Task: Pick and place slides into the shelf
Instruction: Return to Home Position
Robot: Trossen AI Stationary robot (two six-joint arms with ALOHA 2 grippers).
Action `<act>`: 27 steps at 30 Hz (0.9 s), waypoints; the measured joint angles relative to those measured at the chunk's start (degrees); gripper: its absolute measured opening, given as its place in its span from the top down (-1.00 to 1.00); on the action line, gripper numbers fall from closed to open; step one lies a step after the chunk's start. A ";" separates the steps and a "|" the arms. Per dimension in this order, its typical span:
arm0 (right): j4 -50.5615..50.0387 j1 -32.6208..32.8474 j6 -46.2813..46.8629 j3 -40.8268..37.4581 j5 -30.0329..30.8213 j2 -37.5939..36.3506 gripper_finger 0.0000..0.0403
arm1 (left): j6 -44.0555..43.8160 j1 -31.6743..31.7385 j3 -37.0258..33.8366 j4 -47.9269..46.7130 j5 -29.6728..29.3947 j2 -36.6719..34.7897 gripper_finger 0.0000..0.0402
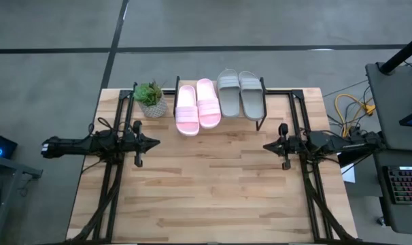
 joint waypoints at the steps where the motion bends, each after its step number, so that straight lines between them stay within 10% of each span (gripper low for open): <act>1: 0.04 0.01 -0.11 0.00 0.43 -0.04 0.96 | 0.00 0.00 0.00 0.00 0.00 0.06 1.00; 27: -0.29 0.01 -0.12 0.07 -1.08 -0.10 0.96 | 6.14 0.00 -0.13 0.75 0.20 0.96 1.00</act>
